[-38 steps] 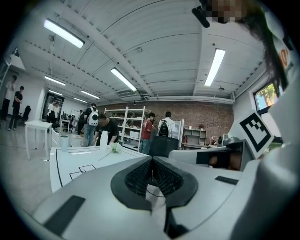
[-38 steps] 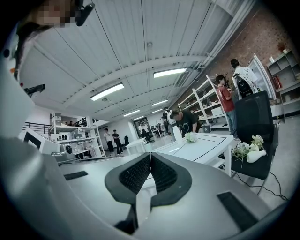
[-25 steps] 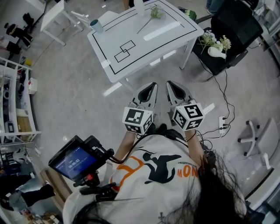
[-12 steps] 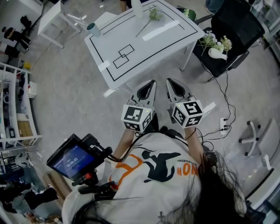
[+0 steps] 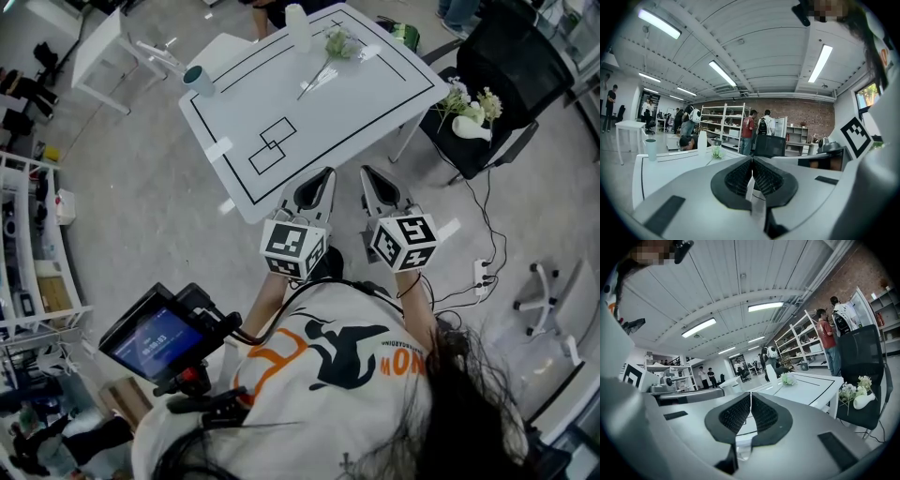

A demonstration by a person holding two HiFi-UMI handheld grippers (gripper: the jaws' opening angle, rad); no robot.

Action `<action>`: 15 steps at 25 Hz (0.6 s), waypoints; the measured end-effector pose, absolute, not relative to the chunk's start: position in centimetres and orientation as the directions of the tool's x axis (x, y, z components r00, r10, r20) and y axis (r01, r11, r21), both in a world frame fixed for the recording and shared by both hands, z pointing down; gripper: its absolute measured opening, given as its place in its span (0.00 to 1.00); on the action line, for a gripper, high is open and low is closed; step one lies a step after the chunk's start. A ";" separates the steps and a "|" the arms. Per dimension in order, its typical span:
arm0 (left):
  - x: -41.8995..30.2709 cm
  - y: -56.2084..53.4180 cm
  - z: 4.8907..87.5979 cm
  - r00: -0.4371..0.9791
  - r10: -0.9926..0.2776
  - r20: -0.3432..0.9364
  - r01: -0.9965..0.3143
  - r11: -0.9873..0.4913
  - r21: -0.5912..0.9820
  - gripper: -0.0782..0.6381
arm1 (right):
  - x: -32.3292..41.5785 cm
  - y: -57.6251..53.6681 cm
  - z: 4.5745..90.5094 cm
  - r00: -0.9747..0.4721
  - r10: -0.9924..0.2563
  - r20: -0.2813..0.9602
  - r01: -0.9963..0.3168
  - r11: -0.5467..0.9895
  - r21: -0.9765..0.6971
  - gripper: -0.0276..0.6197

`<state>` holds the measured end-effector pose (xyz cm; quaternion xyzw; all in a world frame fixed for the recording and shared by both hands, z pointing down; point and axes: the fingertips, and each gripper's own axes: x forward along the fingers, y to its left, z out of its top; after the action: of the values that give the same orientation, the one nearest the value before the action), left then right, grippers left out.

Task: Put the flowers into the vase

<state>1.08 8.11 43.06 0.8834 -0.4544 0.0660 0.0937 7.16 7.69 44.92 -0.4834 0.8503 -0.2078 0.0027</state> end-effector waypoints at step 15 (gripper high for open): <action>-5.2 -2.5 44.2 0.605 -0.768 0.209 -0.796 -0.588 0.142 0.12 | 1.2 -2.5 46.2 -0.499 -0.825 0.265 -0.849 0.404 -0.342 0.06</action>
<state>-5.23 -2.47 44.22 0.8890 -0.4399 0.0625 0.1108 1.18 -2.45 46.18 -0.4996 0.8374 -0.2200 -0.0267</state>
